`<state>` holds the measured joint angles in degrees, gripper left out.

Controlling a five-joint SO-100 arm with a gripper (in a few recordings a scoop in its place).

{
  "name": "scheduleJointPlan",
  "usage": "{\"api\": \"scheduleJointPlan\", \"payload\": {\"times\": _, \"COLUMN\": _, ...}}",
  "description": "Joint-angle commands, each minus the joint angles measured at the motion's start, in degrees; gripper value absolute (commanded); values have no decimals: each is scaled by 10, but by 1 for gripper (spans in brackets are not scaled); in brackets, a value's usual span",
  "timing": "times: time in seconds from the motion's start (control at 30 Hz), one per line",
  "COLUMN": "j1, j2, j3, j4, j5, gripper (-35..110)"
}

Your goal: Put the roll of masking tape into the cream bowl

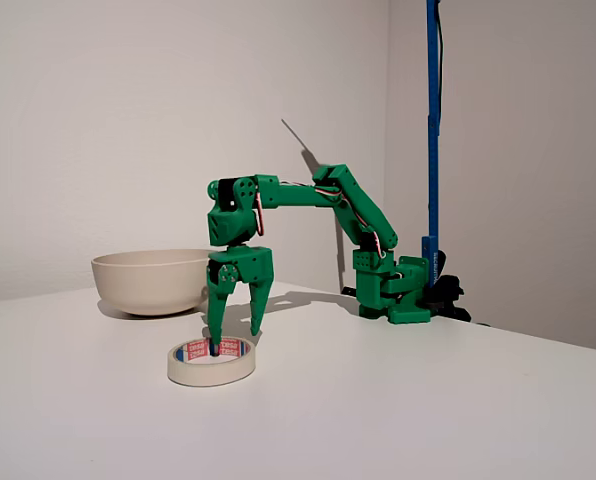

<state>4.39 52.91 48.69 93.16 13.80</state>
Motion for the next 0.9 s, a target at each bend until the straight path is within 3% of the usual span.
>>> {"api": "scheduleJointPlan", "payload": {"times": 0.0, "j1": 7, "j2": 11, "j3": -31, "j4": -5, "j5": 12, "gripper": 20}}
{"api": "scheduleJointPlan", "payload": {"times": 0.37, "j1": 5, "j2": -42, "j3": -31, "j4": -39, "j5": 24, "gripper": 15}}
{"api": "scheduleJointPlan", "payload": {"times": 0.53, "j1": 6, "j2": -44, "j3": -31, "j4": -54, "j5": 31, "gripper": -8}}
{"api": "scheduleJointPlan", "payload": {"times": 0.87, "j1": 4, "j2": -35, "j3": -31, "j4": -54, "j5": 22, "gripper": -8}}
